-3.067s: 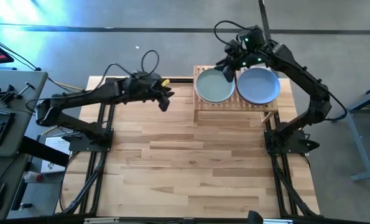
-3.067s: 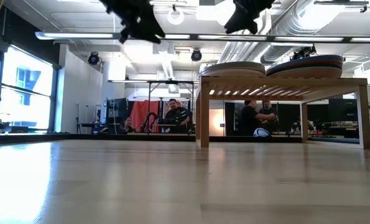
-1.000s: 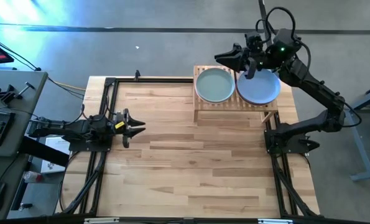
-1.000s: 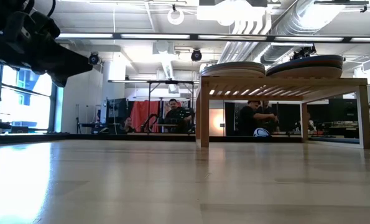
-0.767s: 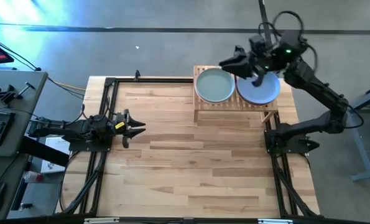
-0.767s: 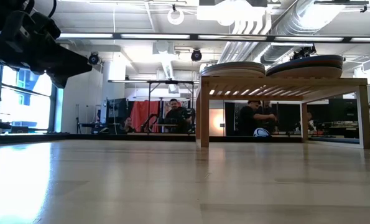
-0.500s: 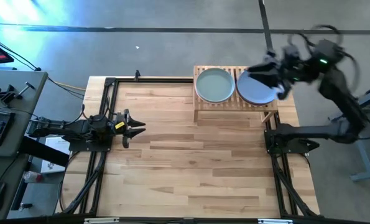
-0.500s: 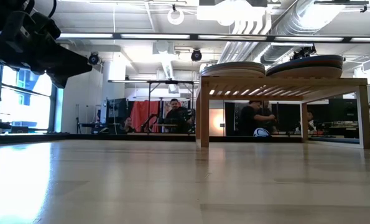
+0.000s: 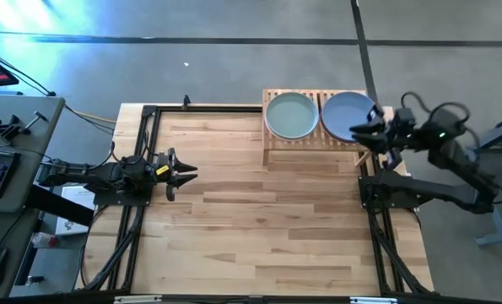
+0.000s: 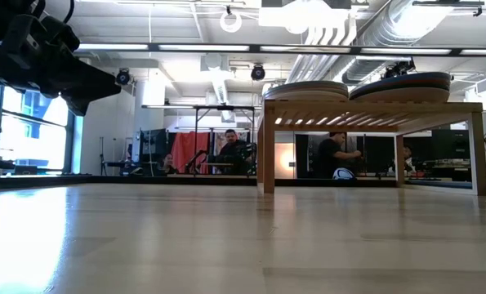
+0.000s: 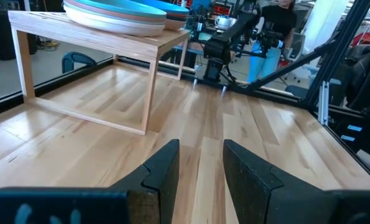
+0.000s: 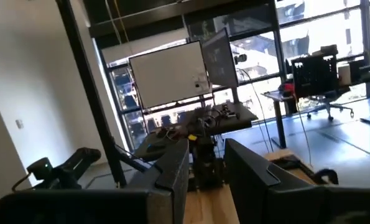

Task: Place and stack plates onto a shelf
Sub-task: Return to Home Position

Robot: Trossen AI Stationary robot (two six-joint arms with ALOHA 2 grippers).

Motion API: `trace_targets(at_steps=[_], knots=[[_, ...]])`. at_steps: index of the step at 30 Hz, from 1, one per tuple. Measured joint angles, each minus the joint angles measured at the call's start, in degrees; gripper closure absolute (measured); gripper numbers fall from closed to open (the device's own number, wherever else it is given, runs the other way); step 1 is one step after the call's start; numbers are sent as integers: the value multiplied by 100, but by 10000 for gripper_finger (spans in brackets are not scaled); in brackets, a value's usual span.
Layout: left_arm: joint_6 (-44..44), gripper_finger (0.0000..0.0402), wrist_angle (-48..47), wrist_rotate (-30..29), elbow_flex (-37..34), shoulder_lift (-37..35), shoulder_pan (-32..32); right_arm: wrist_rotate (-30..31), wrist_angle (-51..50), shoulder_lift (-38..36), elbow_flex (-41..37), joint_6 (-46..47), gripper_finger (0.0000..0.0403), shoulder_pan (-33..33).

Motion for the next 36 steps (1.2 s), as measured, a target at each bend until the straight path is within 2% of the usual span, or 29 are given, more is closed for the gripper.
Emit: trace_targets(at_steps=[5, 12, 20, 23, 27, 33, 36], knots=[[0, 289, -1, 1, 0, 0, 0, 183, 270, -704, -1200, 526, 311, 15], [0, 289, 0, 0, 0, 0, 0, 887, 416, -1609, -2661, 1067, 311, 15], [0, 289, 0, 0, 2, 0, 0, 737, 642, -2390, -3352, 1334, 311, 226], [0, 289, 0, 0, 4, 0, 1, 784, 1060, -2503, -3654, 1329, 311, 415], [2, 289, 0, 0, 4, 0, 1, 971, 2174, -2474, -4200, 1585, 311, 697], [0, 289, 0, 0, 4, 0, 0, 756, 3467, -2462, -4866, 2065, 311, 1419], [0, 289, 0, 0, 4, 0, 1, 1183, 3516, -2460, -4984, 2059, 311, 1820]])
